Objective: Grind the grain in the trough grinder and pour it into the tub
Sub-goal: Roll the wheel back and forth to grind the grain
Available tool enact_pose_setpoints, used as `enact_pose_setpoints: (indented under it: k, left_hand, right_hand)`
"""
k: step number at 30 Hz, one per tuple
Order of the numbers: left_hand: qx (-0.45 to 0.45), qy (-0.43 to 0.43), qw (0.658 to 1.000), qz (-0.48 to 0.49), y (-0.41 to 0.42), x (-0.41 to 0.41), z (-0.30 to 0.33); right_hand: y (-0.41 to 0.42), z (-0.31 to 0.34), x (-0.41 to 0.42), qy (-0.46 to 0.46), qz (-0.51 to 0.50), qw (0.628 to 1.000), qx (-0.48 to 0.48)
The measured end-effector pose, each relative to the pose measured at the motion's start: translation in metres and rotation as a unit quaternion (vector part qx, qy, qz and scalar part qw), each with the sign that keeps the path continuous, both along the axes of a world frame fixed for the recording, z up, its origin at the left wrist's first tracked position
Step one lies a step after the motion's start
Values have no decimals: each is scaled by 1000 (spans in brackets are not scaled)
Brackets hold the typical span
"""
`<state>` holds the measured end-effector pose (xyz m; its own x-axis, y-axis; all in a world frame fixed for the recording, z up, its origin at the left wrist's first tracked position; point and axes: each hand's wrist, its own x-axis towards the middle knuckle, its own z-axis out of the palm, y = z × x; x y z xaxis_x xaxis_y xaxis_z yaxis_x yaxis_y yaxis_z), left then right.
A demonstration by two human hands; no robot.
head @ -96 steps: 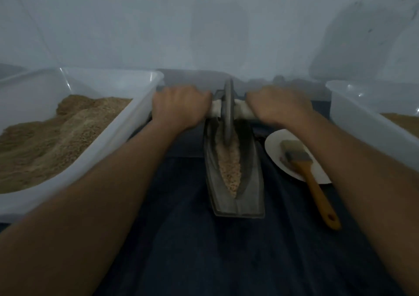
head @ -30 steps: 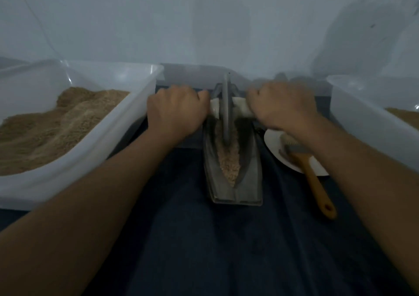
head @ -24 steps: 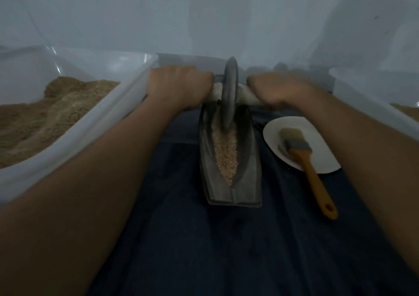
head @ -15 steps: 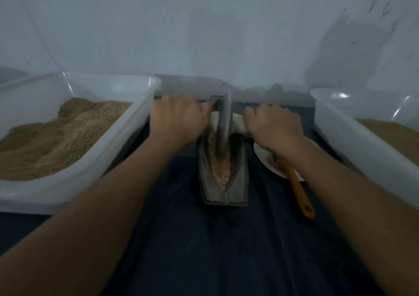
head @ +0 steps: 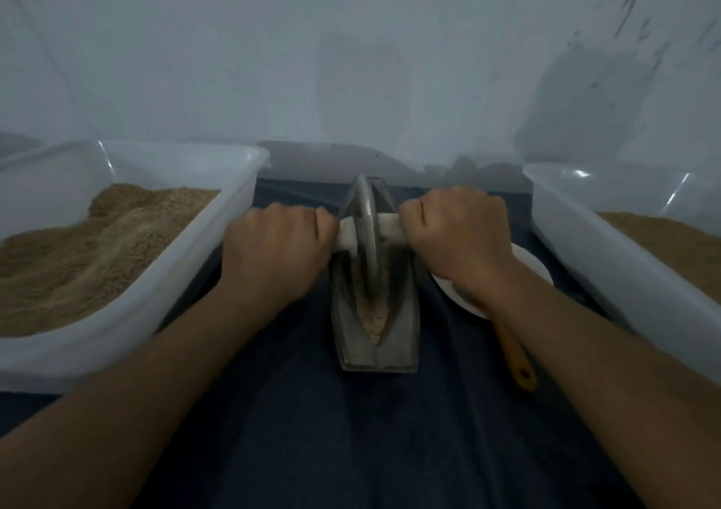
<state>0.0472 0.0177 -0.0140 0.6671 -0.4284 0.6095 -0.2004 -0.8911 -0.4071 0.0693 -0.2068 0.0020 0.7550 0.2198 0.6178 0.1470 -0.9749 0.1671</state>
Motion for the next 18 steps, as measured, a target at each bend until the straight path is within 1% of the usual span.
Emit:
enact_pose_setpoints:
  k: [2,3,5,6,7,9,12,14,16,18]
  left_hand:
    - [13,5,1000,-9,-5,26,7]
    - [15,33,999,-1,-9,39,11]
    - [9,107,994,37,-16,66,21]
    - [-5,149,988,50,-18,78,27]
    - [-22,192,979,61,-21,88,34]
    - [-27,254,964,68,-23,106,42]
    - [-27,297,952,64,-21,117,49]
    - [-38,299,952,58,-17,112,43]
    - [-58,269,960,50,-13,99,31]
    - [-69,198,977,44,-8,81,16]
  right_hand:
    - [-7,5,20,69,-6,998,9]
    - [-10,7,31,105,-7,994,-4]
    - [-12,16,51,176,5,982,-68]
    - [-9,21,58,223,8,972,-74]
    - [-7,25,65,266,13,961,-71]
    - [-4,30,75,316,29,948,-36]
    - [-4,36,78,339,38,940,-12]
    - [0,39,74,330,33,942,-42]
    - [4,38,67,301,13,951,-77]
    - [6,35,51,227,-6,967,-118]
